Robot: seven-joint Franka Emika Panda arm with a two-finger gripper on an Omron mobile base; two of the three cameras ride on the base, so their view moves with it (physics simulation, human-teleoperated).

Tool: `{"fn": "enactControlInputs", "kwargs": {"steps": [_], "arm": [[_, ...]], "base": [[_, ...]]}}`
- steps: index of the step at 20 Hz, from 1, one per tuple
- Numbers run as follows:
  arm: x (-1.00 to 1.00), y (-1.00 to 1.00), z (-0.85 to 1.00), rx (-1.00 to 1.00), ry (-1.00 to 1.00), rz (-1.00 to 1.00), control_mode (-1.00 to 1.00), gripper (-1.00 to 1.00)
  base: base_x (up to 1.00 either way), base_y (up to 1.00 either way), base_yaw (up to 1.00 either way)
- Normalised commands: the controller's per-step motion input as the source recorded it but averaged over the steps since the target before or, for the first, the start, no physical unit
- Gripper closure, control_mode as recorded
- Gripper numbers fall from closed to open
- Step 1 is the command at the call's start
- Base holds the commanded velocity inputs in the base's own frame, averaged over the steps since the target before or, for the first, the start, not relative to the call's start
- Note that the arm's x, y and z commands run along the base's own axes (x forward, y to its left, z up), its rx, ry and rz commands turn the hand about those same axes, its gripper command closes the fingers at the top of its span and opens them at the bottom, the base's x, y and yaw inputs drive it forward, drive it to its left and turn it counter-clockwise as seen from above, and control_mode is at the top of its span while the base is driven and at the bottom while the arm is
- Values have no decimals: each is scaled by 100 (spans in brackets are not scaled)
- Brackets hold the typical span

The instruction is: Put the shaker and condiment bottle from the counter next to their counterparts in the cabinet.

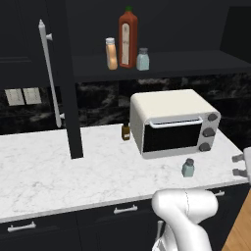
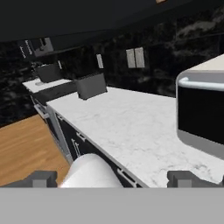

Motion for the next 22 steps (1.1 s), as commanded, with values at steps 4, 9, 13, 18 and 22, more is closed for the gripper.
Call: {"fn": "enactControlInputs", "kwargs": {"steps": [4,9,13,18,22], "arm": [[1,-3,-32,0,-3,8,-100,-100],[19,-1,-27,0,-1,7,-100,-100],[31,-12,-29,0,-2,8,-100,-100],[23,-17,-27,0,0,5,-100,-100],[19,-6,-18,0,0,0,-100,-100]], "base": [[0,0,0],[0,0,0],[0,0,0],[0,0,0],[0,0,0]]}}
